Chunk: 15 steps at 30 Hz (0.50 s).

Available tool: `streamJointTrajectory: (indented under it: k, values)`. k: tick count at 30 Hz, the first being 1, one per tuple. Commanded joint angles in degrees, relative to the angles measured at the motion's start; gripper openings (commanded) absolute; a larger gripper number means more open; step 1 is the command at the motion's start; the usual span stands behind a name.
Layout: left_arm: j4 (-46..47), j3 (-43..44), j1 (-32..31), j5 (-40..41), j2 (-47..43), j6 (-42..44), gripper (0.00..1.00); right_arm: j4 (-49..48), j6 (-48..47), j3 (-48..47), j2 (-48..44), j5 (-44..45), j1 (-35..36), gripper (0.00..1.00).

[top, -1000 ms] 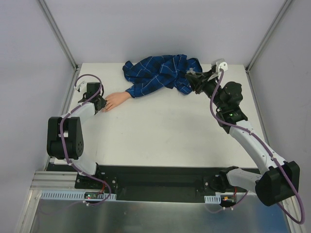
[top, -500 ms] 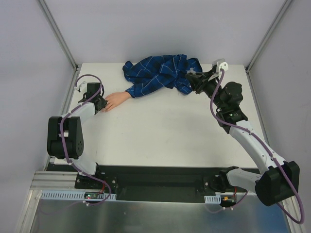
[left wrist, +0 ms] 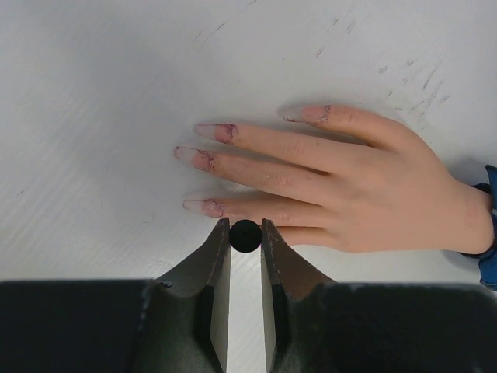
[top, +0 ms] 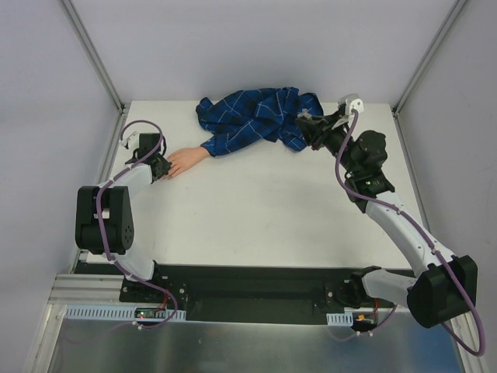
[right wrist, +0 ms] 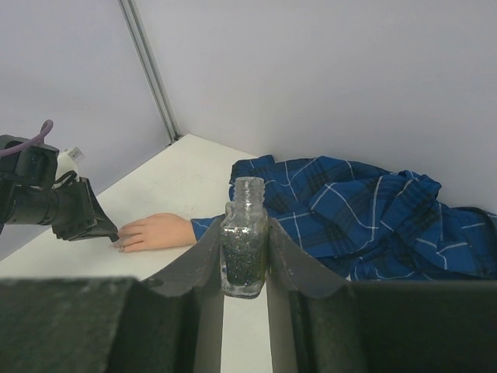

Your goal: Paint the nails

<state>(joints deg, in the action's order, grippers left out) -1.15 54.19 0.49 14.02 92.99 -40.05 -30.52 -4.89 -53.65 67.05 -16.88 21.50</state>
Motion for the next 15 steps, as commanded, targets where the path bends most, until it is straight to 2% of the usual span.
streamJointTrajectory:
  k: [1,15]
  values:
    - [-1.14,1.35,0.39,0.92,0.35,-1.17,0.00,-4.90,0.84,-0.14,-0.16,-1.40,-0.32,0.00]
    - [-1.05,2.41,0.39,2.15,0.88,-0.55,0.00,-5.42,1.28,-0.05,0.54,-1.84,-0.58,0.00]
